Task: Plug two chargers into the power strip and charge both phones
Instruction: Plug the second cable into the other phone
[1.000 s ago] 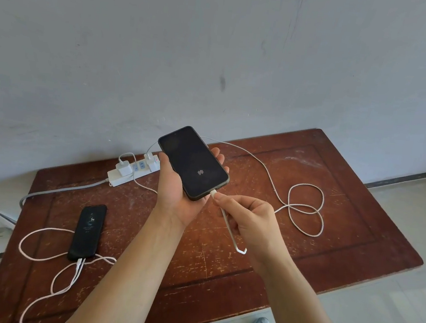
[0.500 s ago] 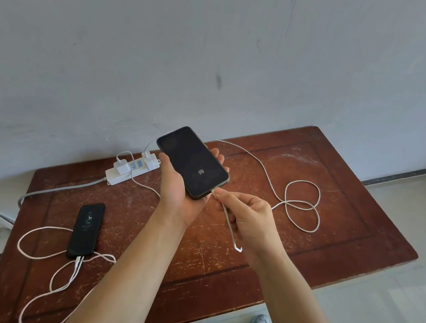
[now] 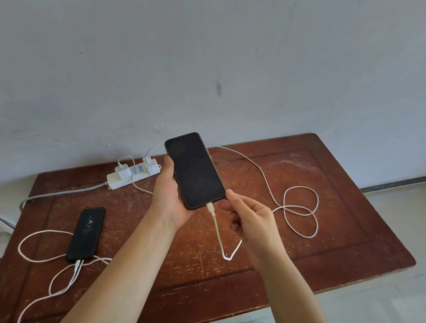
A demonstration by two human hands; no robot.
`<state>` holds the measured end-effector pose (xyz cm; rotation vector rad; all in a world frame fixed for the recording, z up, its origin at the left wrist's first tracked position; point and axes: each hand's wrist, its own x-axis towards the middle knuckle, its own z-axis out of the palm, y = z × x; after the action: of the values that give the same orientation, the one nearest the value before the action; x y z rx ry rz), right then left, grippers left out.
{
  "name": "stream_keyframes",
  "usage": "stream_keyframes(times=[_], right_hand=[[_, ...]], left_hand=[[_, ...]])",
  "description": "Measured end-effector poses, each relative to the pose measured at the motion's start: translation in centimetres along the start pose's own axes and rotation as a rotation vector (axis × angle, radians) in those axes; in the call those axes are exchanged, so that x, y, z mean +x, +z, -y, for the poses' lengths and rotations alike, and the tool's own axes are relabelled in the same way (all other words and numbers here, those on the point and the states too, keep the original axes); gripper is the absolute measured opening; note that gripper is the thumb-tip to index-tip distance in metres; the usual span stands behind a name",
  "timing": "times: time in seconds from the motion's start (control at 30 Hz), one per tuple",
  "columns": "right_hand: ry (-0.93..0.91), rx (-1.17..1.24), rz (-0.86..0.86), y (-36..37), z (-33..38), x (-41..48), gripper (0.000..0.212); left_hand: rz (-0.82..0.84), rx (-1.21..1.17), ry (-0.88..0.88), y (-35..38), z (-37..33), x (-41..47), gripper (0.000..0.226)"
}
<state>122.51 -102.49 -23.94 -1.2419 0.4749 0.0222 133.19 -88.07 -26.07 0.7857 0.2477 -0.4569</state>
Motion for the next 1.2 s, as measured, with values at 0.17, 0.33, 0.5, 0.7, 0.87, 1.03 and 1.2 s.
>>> stream_keyframes(times=[0.17, 0.33, 0.5, 0.7, 0.87, 1.03, 1.2], right_hand=[[0.02, 0.013, 0.002, -0.1, -0.7, 0.1, 0.022], [0.022, 0.026, 0.009, -0.4, -1.0, 0.3, 0.025], [0.019, 0.025, 0.01, -0.6, -1.2, 0.4, 0.025], [0.02, 0.018, 0.003, -0.8, -1.5, 0.7, 0.025], [0.017, 0.005, 0.005, -0.8, -1.9, 1.0, 0.02], [0.025, -0.033, 0.002, -0.8, -2.6, 1.4, 0.019], [0.056, -0.113, 0.002, -0.4, -3.3, 2.0, 0.019]], left_hand=[[-0.034, 0.022, -0.003, -0.1, 0.3, 0.2, 0.056], [-0.044, 0.015, 0.005, -0.1, 0.5, 0.2, 0.055], [-0.038, 0.026, -0.001, 0.0, 0.6, 0.4, 0.058], [-0.051, 0.051, -0.01, -0.1, 0.6, 0.5, 0.058], [-0.062, 0.079, -0.023, -0.3, 0.8, 0.7, 0.057], [-0.107, 0.105, -0.039, -0.8, 0.6, 0.8, 0.053], [-0.202, 0.161, -0.05, -1.8, 0.6, 1.1, 0.05]])
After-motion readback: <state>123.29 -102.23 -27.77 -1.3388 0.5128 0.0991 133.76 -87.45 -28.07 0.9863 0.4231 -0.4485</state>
